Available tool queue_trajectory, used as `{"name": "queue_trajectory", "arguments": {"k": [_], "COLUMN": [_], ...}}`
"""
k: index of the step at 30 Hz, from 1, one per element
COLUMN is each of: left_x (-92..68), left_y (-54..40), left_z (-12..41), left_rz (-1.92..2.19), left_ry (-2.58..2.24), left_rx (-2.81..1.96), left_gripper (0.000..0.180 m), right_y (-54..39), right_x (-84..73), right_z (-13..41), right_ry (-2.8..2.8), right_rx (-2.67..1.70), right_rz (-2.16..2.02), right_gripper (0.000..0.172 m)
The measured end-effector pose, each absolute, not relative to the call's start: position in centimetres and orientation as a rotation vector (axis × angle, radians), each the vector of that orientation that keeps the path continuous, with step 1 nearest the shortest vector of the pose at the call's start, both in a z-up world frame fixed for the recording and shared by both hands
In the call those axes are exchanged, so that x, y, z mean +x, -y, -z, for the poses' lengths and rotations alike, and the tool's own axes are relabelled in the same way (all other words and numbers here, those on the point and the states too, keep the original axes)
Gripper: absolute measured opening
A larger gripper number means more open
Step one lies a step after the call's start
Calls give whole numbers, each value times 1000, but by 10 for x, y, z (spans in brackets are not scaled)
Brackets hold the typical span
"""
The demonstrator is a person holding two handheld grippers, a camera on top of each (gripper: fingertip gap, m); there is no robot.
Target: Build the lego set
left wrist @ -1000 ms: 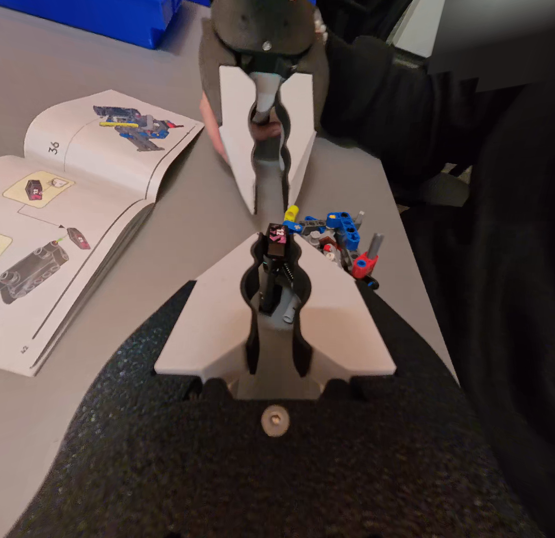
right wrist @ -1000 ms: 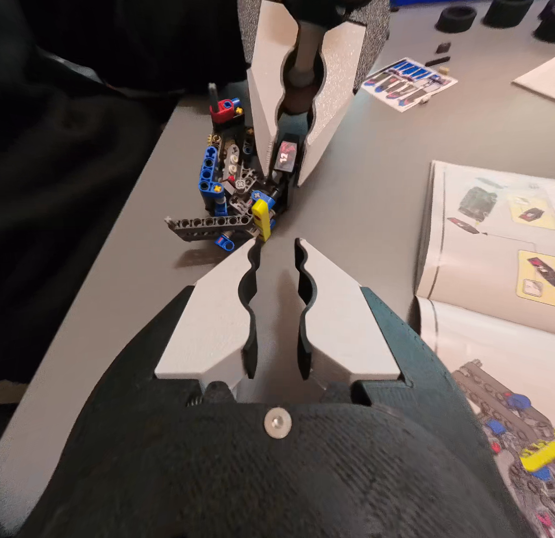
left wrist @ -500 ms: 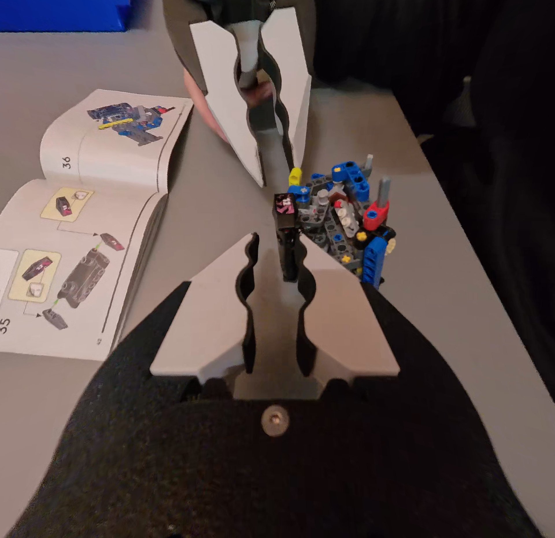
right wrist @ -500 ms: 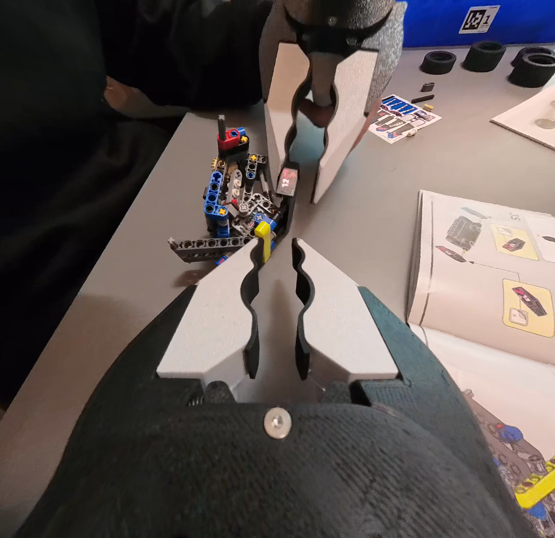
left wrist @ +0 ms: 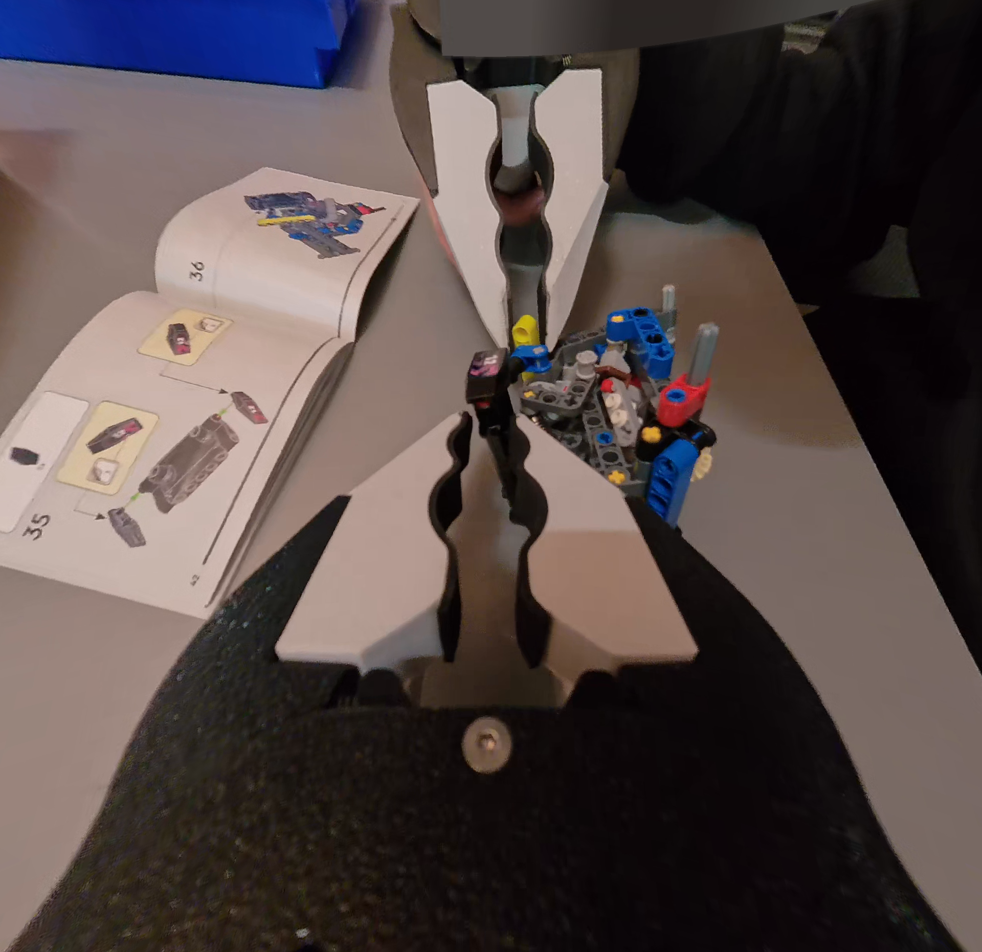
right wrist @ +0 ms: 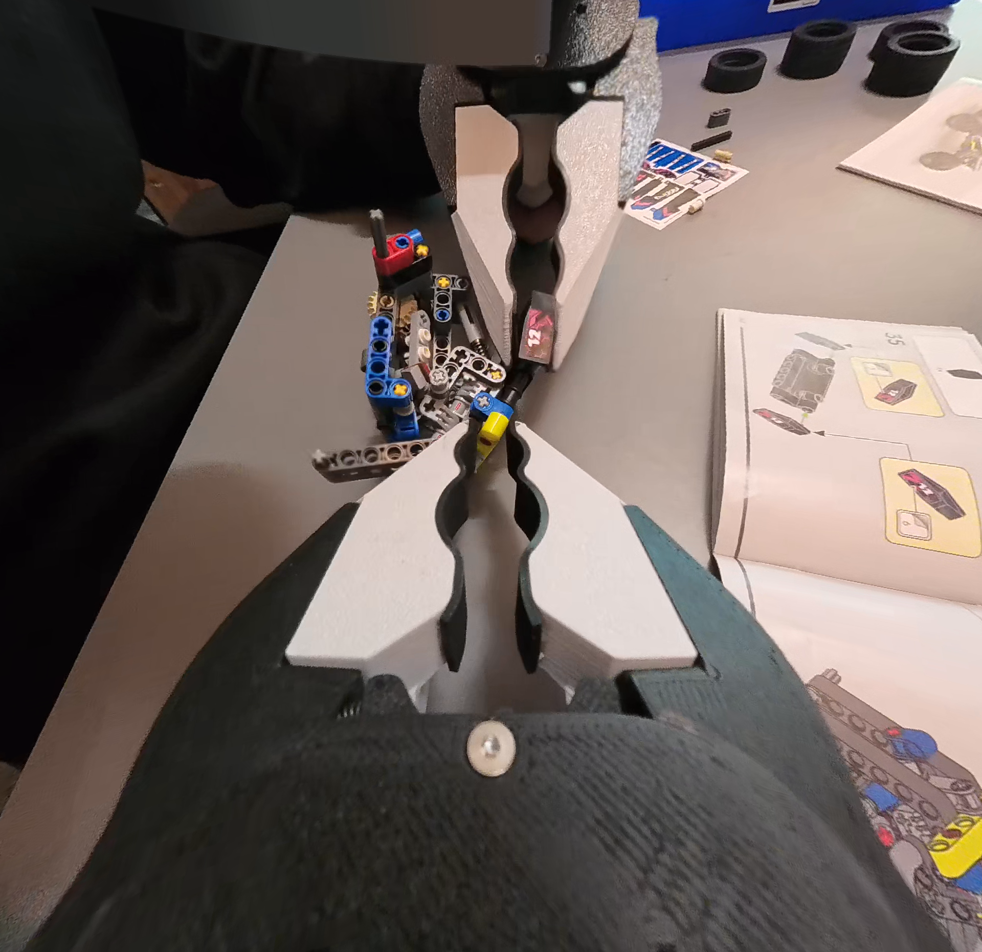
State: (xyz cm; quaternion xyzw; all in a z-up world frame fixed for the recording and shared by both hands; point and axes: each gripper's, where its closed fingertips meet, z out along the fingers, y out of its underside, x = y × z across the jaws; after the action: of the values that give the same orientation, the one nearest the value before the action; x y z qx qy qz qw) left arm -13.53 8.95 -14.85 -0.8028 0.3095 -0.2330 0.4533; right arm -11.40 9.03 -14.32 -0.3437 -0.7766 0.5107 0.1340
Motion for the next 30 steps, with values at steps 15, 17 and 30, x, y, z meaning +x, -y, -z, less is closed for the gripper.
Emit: {"name": "queue_trajectory", "arguments": {"k": [15,17,30], "left_x": [-144,-145,-157], "left_y": [-90,-90,-87], "left_z": [148,148,156], "left_rz": [548,534,576], "left_ry": [-741,-733,-680], "left_rx": [-2000,-2007,-2066], "left_gripper": [7,7,5], "right_y": [-94,-94,-93], "right_x": [-123,-124,-134], "right_z": [144,144,145], "right_ry": [2230,2227,2185], "right_rx": [-1095,-1104,-1210], "right_rz": [-1503,-1506,-1528], "right_gripper": [7,7,7]}}
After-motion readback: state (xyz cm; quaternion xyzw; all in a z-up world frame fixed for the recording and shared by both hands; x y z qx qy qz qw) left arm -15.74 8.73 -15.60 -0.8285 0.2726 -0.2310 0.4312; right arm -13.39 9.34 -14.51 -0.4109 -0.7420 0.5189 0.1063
